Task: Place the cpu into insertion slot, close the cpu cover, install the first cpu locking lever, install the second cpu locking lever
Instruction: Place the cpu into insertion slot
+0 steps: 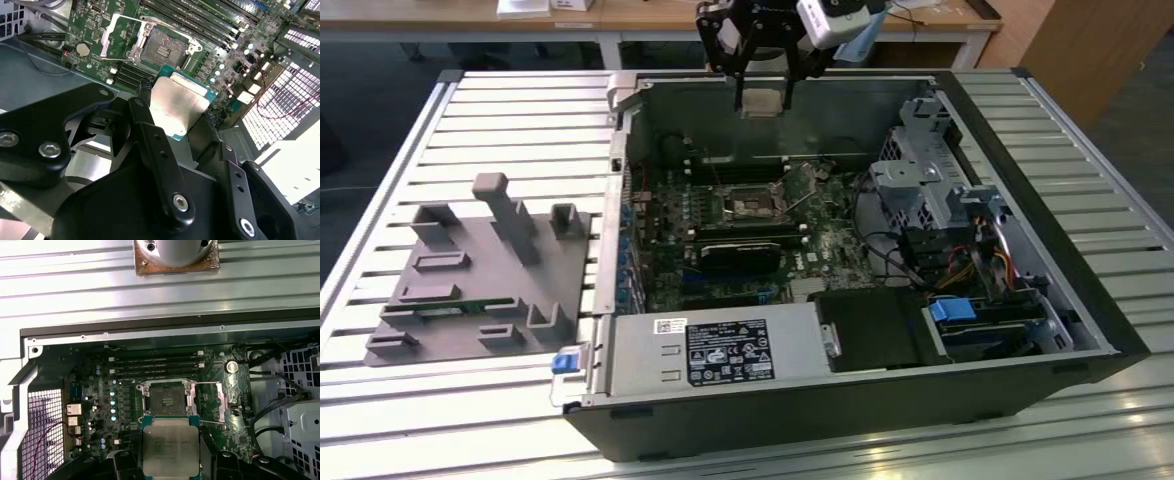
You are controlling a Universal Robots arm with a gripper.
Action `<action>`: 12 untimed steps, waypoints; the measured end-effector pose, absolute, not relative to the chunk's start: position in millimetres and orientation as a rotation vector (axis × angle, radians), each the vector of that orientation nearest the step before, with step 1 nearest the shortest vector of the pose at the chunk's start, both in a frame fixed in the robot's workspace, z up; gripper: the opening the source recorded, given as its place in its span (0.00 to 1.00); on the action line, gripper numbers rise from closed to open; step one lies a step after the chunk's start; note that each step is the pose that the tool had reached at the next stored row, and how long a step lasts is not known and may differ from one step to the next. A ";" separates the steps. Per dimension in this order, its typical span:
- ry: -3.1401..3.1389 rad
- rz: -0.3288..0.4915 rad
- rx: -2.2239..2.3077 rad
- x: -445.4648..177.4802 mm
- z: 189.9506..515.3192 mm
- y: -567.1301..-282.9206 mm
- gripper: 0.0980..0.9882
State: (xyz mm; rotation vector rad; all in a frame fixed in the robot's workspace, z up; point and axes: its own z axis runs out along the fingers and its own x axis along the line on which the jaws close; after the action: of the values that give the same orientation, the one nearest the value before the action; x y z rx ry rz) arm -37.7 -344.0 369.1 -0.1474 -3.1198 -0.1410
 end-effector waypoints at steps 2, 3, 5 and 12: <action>-3.120 -0.141 -0.156 -37.7 369.1 -344.0 0.50; -3.120 -0.141 -0.161 -37.7 369.1 -344.0 0.50; -3.119 -0.141 -0.172 -37.8 369.1 -343.8 0.50; -3.117 -0.140 -0.233 -37.8 368.8 -343.5 0.50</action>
State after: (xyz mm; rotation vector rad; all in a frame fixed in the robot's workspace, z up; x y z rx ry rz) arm -37.8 -343.5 368.8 -0.2325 -3.1171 -0.1403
